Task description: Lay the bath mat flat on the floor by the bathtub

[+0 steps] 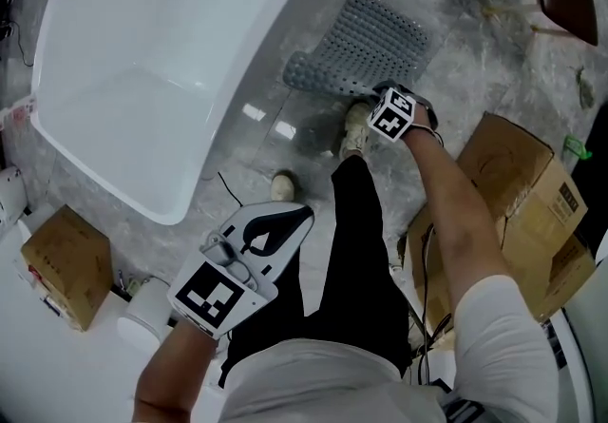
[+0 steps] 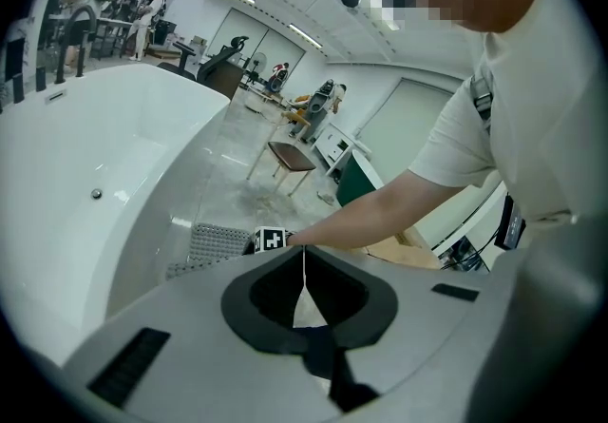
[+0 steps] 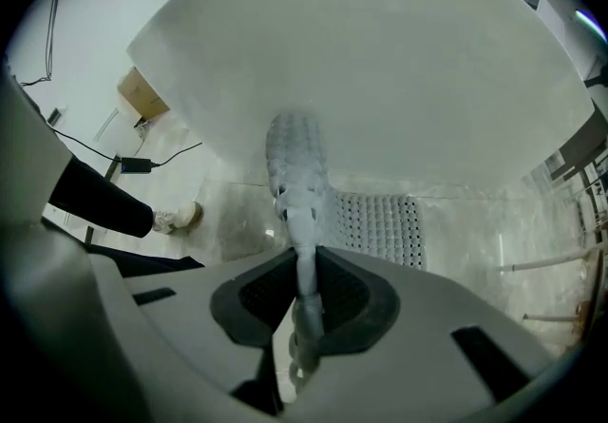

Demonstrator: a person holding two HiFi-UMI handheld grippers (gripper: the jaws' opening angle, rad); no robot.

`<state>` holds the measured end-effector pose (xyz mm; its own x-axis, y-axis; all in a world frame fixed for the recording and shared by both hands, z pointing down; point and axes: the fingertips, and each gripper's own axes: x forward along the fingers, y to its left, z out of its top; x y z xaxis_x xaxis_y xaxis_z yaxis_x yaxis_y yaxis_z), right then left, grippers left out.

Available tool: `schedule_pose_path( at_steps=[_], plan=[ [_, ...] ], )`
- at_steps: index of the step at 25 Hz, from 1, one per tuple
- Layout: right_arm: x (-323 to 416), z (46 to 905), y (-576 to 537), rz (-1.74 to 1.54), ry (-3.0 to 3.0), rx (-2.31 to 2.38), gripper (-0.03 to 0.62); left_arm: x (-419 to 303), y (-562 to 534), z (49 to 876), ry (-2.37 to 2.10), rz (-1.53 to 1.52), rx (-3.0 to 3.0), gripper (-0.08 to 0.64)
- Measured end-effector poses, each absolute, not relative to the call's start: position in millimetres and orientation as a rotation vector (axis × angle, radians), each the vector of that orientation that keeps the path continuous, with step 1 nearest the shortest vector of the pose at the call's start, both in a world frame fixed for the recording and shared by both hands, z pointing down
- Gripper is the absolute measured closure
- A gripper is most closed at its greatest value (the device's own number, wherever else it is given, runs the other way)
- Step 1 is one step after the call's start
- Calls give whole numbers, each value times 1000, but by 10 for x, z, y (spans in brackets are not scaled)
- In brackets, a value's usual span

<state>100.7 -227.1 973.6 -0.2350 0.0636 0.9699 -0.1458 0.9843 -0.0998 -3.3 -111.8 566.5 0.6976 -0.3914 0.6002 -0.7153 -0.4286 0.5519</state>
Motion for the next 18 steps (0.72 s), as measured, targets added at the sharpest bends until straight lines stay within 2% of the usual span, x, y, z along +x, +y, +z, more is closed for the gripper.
schedule_pose_path(
  at_steps=[4, 11, 12, 18],
  plan=[
    [873, 9872, -1996, 225, -1776, 52, 518, -165, -911, 5750, -839, 484, 2061, 541],
    [796, 9994, -1710, 265, -1748, 82, 446, -268, -696, 5820, -821, 468, 2096, 541],
    [788, 9983, -1692, 268, -1750, 99, 500, -291, -667, 5820, -820, 464, 2103, 541],
    [756, 9780, -1453, 278, -1758, 139, 503, -382, -454, 5760, -797, 446, 2166, 541]
  ],
)
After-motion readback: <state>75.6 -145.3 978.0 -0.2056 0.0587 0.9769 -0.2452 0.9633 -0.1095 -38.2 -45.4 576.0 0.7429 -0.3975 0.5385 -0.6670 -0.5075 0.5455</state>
